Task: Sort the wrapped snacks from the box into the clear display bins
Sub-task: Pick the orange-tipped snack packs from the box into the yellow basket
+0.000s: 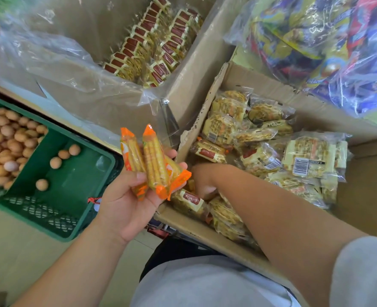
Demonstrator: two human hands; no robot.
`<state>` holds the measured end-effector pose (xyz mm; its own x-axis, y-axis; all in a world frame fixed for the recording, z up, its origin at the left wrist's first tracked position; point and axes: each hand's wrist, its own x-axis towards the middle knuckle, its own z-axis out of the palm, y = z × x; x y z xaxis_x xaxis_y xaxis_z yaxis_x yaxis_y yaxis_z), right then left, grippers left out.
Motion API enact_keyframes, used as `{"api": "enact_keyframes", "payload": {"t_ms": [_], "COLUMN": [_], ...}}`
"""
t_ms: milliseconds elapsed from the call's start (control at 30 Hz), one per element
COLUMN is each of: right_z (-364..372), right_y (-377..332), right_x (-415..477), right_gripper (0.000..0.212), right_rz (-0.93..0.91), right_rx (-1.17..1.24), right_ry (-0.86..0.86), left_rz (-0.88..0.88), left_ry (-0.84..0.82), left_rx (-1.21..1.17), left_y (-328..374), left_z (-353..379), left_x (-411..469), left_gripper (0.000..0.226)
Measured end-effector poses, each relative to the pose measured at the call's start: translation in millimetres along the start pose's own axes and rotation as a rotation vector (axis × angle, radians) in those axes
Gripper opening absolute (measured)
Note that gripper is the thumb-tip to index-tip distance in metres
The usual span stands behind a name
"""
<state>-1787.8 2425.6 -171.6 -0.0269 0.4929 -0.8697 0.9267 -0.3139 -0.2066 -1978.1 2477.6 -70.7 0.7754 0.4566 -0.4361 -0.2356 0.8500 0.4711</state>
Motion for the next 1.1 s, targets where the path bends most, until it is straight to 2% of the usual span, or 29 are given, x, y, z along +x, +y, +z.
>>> {"api": "enact_keyframes", "payload": {"t_ms": [100,167,233,367,467,600,733,833,900,1000,1100], "right_z": [-1.6,-1.8,-1.9,-2.2,-5.8,-1.3,3.6,1.4,0.0,0.5,4.5], "right_y": [0.2,1.9,4.1,8.8,14.7,12.9,14.2,17.4,19.6,22.7,25.2], "right_x": [1.7,0.7,1.7,3.7,1.1,-2.4,-6.7,-17.6,-26.5,-43.0,-65.0], "right_gripper": [0.099,0.114,0.112,0.093,0.106,0.116,0.095,0.105,0.100,0.072,0.053], "right_rz": [-0.041,-0.067,-0.053,-0.031,-0.073,-0.079,-0.071,-0.105,-0.133,-0.154,-0.199], "right_rx": [0.091,0.160,0.195,0.214,0.293,0.277,0.280,0.360,0.456,0.654,0.884], "right_ry": [-0.126,-0.143,-0.161,-0.215,-0.200,-0.209,-0.203,-0.156,-0.107,-0.003,0.198], "left_rz": [0.001,0.000,0.001,0.006,0.007,0.014,0.007,0.010,0.015,0.019,0.028], "left_ry": [0.004,0.008,0.008,0.012,0.016,0.010,0.039,0.045,0.040,0.040,0.062], "left_rx": [-0.001,0.000,0.003,0.013,0.009,0.012,0.030,0.022,0.019,0.029,0.025], "left_y": [0.5,0.9,1.1,0.8,0.5,0.2,0.3,0.1,0.5,0.4,0.8], "left_z": [0.8,1.0,0.9,1.5,1.9,2.2,4.2,5.5,6.3,7.8,10.9], "left_x": [-0.5,-0.9,-1.1,-0.7,-0.6,0.0,0.9,0.9,0.6,0.0,-1.0], "left_gripper": [0.125,0.125,0.123,0.117,0.111,0.098,0.114,0.117,0.108,0.097,0.105]}}
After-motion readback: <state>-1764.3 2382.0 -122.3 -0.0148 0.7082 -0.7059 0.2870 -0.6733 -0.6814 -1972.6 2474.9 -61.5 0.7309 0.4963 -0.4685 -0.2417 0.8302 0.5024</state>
